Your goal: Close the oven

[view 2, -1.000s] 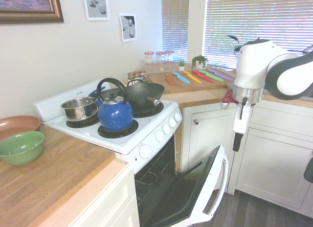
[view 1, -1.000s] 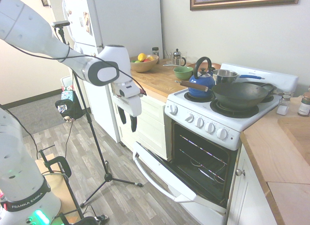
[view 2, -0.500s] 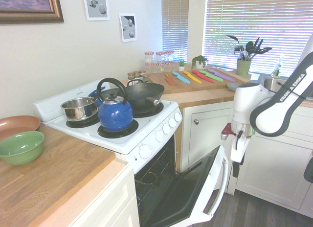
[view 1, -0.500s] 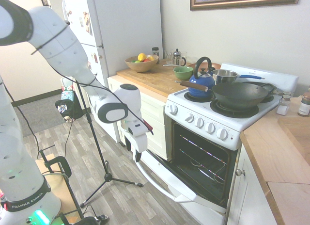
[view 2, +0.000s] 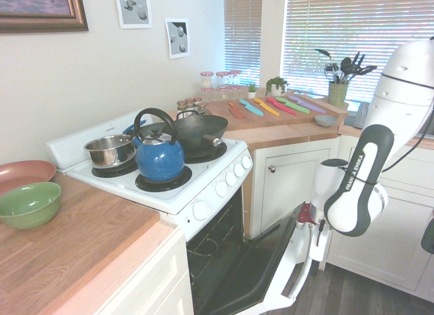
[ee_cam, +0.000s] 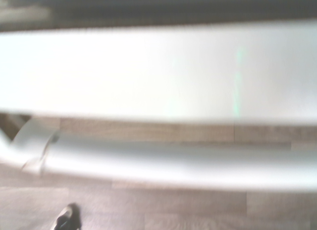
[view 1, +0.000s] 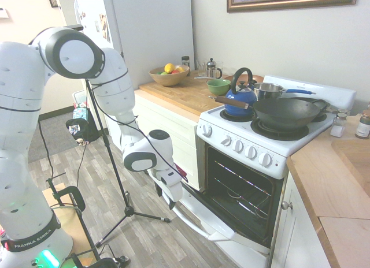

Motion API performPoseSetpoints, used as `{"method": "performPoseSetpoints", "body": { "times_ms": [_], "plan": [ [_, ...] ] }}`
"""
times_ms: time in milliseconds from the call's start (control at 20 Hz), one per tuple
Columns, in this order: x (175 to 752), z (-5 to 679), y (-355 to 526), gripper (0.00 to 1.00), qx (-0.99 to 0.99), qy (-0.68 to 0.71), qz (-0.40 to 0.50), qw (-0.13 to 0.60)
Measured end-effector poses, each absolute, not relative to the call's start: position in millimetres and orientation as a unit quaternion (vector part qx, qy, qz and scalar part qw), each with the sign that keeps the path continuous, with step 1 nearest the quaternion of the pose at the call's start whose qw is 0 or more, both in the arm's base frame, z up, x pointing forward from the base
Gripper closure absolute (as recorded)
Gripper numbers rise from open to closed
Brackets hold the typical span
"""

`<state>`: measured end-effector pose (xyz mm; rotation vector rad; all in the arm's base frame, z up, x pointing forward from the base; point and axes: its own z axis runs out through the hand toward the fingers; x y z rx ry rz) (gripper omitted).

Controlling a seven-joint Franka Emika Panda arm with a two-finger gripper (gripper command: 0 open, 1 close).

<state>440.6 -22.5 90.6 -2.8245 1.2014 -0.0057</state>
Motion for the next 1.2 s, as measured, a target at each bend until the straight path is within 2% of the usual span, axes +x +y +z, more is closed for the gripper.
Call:
{"method": "performPoseSetpoints", "body": {
  "times_ms": [450, 1200],
  "plan": [
    [481, 60, -23, 0.00, -0.928, 0.370, -0.036, 0.032],
    [586, 157, 15, 0.00, -0.942, 0.317, -0.106, 0.019]
  ]
}}
